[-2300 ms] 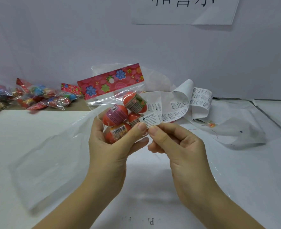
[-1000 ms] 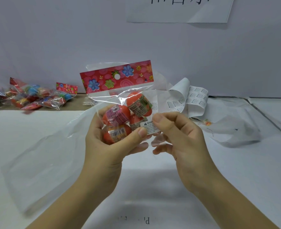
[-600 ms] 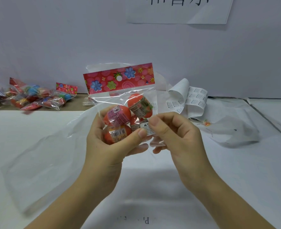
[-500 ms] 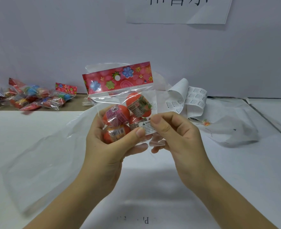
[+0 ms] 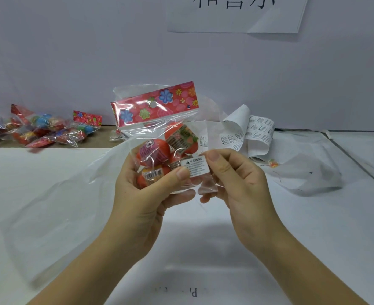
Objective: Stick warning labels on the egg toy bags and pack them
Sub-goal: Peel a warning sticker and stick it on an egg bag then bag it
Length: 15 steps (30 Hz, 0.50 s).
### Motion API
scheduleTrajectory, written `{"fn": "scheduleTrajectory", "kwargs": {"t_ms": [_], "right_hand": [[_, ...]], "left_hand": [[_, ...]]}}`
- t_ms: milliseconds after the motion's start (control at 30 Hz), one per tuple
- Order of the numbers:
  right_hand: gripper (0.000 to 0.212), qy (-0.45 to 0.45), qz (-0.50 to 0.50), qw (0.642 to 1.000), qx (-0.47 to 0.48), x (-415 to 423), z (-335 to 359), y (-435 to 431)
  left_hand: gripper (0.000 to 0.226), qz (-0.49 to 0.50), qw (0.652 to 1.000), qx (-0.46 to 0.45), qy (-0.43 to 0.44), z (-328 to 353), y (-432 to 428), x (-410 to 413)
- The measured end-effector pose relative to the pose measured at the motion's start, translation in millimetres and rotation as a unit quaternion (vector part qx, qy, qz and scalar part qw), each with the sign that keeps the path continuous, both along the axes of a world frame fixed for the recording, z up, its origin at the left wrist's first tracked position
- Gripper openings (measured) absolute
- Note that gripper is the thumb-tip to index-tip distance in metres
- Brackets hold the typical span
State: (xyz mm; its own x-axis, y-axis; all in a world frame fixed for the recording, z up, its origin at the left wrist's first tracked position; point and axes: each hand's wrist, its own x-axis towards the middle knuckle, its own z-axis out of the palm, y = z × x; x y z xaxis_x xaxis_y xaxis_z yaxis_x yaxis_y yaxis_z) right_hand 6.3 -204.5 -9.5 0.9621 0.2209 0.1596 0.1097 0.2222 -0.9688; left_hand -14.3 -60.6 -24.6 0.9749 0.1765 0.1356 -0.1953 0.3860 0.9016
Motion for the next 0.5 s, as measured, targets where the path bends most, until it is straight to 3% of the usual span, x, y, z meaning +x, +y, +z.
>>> {"fn": "scheduleTrajectory", "kwargs": {"t_ms": [267, 500], "right_hand": [[0.015, -0.017, 0.024, 1.0, 0.008, 1.7, -2.7, 0.0], [0.019, -0.028, 0.026, 0.999, 0.009, 3.3, -5.5, -1.7]], "left_hand": [[0.074, -0.002, 1.0, -0.005, 0.002, 3.4, -0.4, 0.1], [0.08, 0.001, 1.0, -0.009, 0.008, 4.8, 0.9, 0.2]]}}
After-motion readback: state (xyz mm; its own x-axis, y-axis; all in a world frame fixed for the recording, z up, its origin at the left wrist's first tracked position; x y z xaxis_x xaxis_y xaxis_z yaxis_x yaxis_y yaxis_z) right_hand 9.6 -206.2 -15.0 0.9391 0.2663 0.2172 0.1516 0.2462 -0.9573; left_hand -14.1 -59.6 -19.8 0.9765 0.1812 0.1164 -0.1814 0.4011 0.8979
